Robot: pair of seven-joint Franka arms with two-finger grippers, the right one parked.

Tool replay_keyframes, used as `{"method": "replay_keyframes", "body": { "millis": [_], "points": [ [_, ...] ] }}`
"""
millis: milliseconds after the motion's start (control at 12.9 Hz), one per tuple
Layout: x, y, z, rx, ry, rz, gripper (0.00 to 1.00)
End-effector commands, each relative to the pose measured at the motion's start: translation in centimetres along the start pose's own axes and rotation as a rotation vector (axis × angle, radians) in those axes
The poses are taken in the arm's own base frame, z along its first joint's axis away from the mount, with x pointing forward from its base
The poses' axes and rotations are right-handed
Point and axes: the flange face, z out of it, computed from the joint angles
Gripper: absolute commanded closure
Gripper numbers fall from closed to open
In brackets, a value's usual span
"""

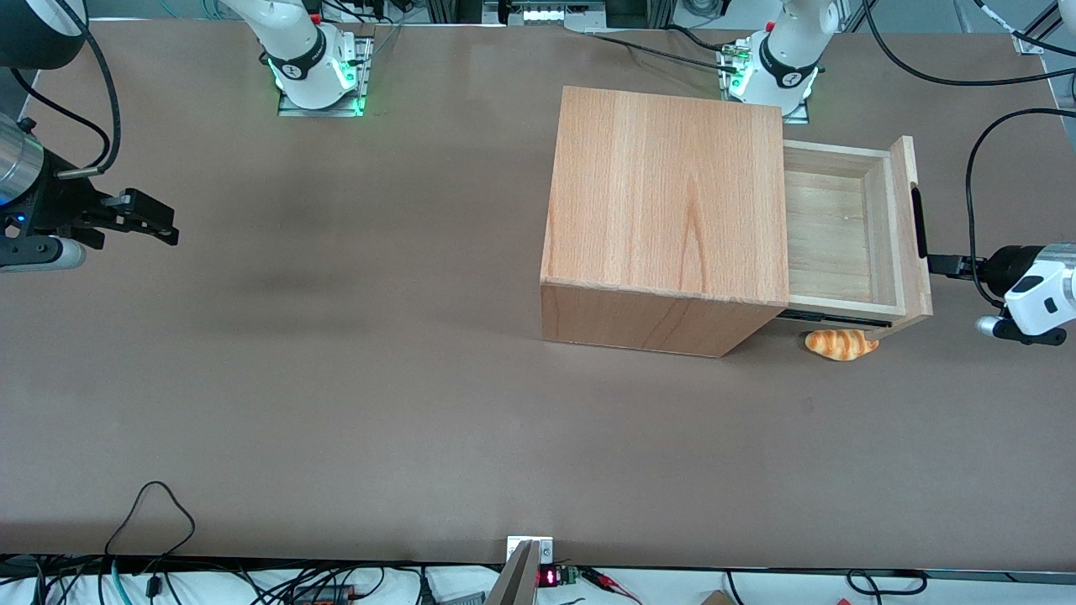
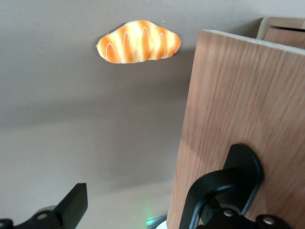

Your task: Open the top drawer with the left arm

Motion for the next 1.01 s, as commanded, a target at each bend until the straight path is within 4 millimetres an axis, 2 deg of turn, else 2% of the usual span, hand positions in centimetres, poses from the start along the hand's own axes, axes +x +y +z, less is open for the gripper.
{"method": "replay_keyframes", "body": {
  "millis": [0,544,933],
  "points": [
    [0.9,-1.8,0.3,0.021,-0.001,0.018,0.00],
    [0.9,-2.6,0.3,0.036,0.012,0.023,0.00],
    [0.7,-1.5,-0.8,-0.006,0.026,0.016,0.00]
  ]
}}
